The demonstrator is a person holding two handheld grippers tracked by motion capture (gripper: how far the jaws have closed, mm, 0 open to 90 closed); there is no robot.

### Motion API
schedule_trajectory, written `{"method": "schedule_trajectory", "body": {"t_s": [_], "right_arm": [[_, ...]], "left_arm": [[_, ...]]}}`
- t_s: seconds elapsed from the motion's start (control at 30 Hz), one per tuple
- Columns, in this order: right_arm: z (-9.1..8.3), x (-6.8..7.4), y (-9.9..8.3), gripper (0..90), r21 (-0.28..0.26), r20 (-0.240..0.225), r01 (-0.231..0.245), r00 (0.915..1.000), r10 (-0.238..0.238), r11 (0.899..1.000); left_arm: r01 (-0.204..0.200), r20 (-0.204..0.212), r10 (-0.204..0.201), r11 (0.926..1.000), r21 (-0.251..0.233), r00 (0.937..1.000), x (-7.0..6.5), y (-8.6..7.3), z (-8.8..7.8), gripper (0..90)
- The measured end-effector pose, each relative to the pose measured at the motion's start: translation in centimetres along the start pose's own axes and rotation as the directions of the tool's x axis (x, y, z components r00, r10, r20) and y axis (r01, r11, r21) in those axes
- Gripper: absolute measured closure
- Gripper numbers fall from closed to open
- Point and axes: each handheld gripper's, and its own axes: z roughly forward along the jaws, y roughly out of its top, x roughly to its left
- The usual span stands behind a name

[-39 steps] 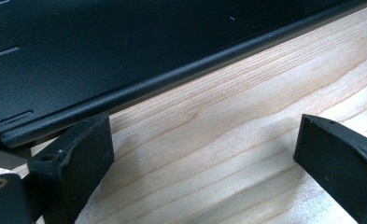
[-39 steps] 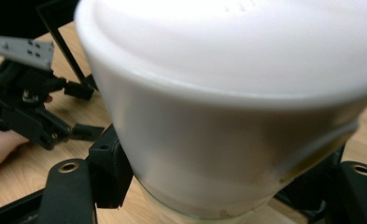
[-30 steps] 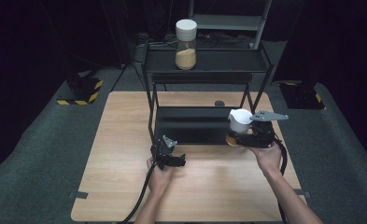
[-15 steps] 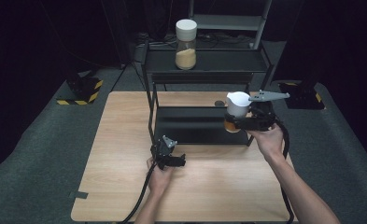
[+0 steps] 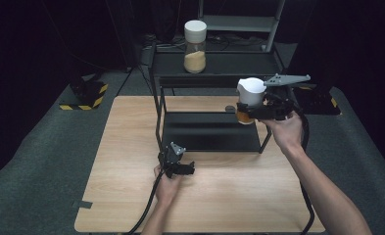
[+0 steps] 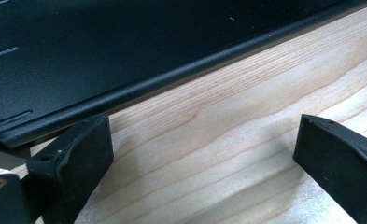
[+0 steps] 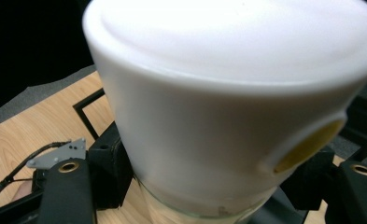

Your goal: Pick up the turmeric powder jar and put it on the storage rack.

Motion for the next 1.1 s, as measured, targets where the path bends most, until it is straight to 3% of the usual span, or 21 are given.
{"method": "schedule_trajectory", "body": {"t_s": [0.13,0.33,0.73,0.87,1.1], "right_arm": [[-0.3,-0.9,1.3,30.1,-0.004,-0.035,-0.012,0.9993,0.012,1.0],[-0.8,-0.7,3.1,30.1,-0.019,-0.009,0.0,1.0,-0.001,1.0],[-1.3,-1.7,7.1,30.1,-0.05,0.012,-0.057,0.9983,0.058,0.997],[-0.9,-1.5,9.2,30.1,-0.038,0.053,-0.059,0.9967,0.061,0.998],[0.4,-1.0,11.4,30.1,-0.026,0.109,-0.073,0.9912,0.076,0.997]], "left_arm": [[0.0,0.001,0.0,1.0,0.0,1.0,0.0,0.0,0.0,4.7],[0.002,0.002,-0.002,1.0,0.0,1.0,0.0,0.0,0.0,4.7],[0.0,0.002,0.0,1.0,0.002,1.0,0.0,0.0,0.0,4.7],[-0.014,0.001,0.014,0.9998,0.011,0.9999,0.1,0.2,-0.1,4.7],[-0.001,0.006,0.001,1.0,0.007,1.0,0.1,0.1,0.0,4.7]]}}
